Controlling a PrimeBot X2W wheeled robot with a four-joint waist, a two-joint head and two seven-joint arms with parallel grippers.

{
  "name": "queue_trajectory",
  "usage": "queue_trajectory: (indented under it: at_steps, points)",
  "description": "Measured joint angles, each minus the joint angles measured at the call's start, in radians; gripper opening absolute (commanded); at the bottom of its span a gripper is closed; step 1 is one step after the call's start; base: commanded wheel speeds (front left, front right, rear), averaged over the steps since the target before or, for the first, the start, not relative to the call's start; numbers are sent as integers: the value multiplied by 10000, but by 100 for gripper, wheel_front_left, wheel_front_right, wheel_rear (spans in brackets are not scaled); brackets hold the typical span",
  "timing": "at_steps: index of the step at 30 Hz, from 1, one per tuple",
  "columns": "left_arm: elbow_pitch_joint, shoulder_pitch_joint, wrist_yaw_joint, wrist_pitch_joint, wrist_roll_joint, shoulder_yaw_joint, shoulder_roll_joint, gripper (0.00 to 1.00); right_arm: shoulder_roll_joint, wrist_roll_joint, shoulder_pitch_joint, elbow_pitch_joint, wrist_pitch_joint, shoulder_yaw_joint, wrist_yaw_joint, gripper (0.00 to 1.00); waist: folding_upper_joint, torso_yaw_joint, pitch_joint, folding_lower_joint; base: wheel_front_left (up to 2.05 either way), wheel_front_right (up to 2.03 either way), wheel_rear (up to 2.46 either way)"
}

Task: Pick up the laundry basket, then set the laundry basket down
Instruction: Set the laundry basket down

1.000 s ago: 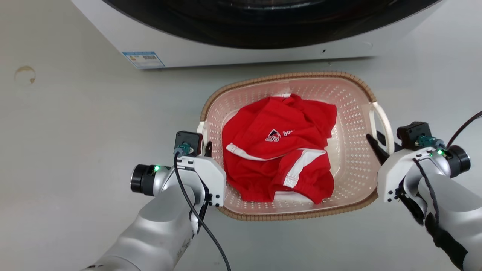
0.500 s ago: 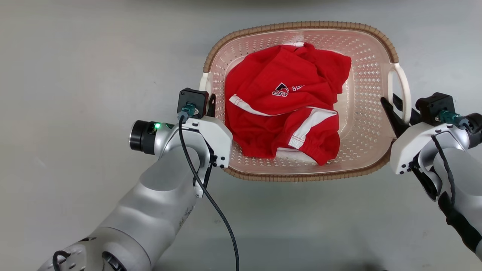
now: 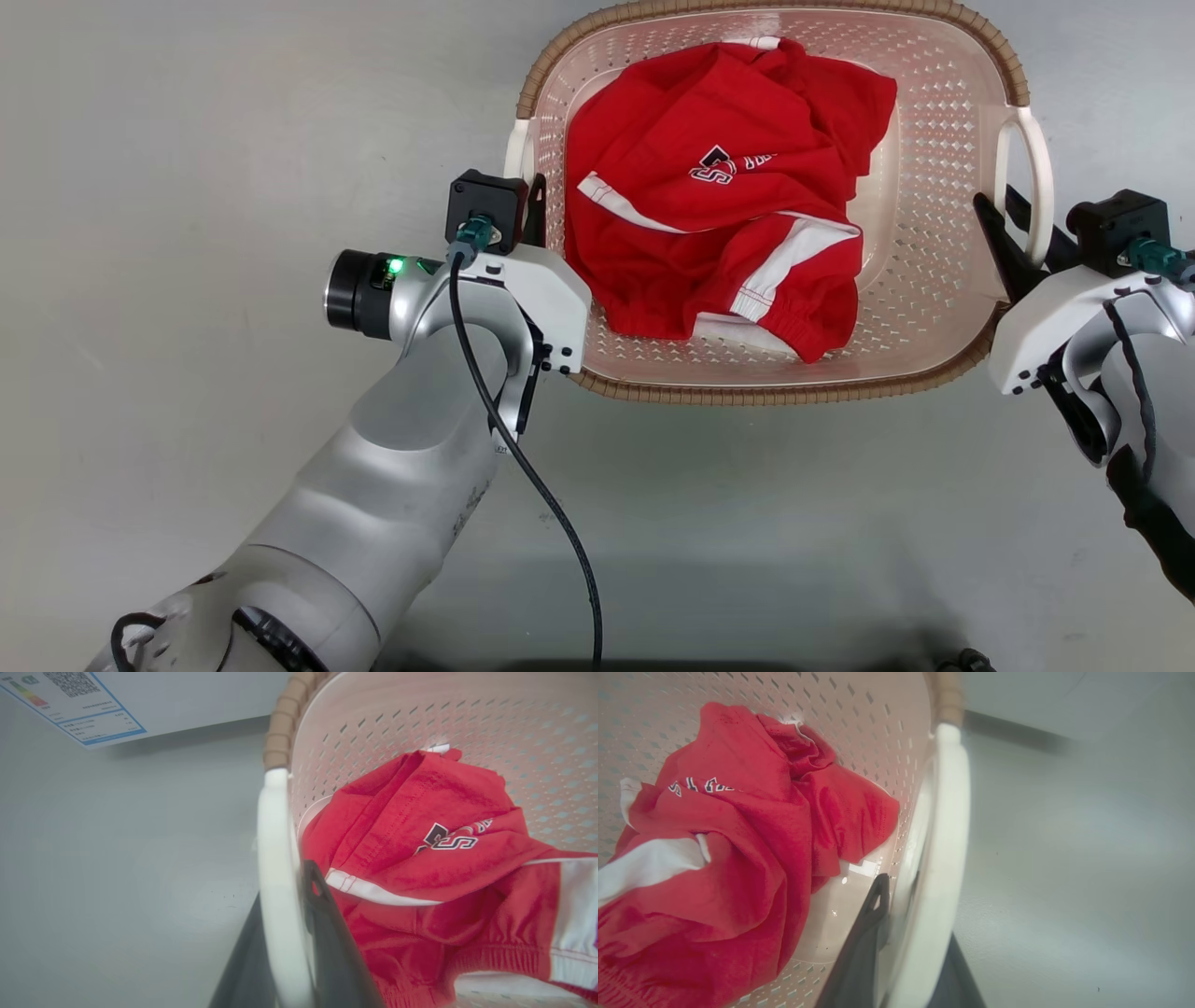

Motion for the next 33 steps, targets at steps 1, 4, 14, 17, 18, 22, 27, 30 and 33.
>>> queue_trajectory:
  at_steps: [1, 4, 14, 17, 18, 22, 27, 30, 33]
  points:
    - [-13, 0, -2, 0, 73, 69, -10, 0, -4, -19, -2, -13, 0, -44, 0, 0, 0, -4, 45, 0, 0, 0, 0]
    - [-33, 1, -8, 0, 261, 267, -15, 0, -6, -123, -7, -71, 0, -136, 0, 0, 0, -39, 148, 0, 0, 0, 0]
    - [-90, 2, -174, 0, 499, 589, -29, 0, -29, -238, -7, -151, 0, -267, 0, 0, 0, -76, 310, 0, 0, 0, 0]
    - [-90, 3, -180, 0, 499, 604, -27, 0, -21, -255, -9, -153, 0, -288, 0, 0, 1, -82, 305, 0, 0, 0, 0]
    - [-82, 4, -184, 0, 495, 612, -29, 0, -17, -257, -11, -151, 0, -301, 0, 0, 0, -88, 307, 0, 0, 0, 0]
    - [-104, -3, -276, -105, 372, 616, 0, 54, -19, -608, -50, -67, 33, -458, 59, 100, 0, -120, 340, 0, 0, 0, 0]
    - [-194, -6, -265, -132, 268, 568, 297, 100, -71, -792, -52, 21, 33, -635, 58, 100, 0, -95, 396, 0, 0, 0, 0]
    - [-309, -4, -263, -132, 138, 385, 272, 100, -17, -874, -50, 12, 33, -727, 56, 100, 0, -97, 396, 0, 0, 0, 0]
    - [-422, -4, -232, -132, -50, 249, 226, 100, 23, -920, -47, -25, 33, -792, 58, 100, 0, -103, 400, 0, 0, 0, 0]
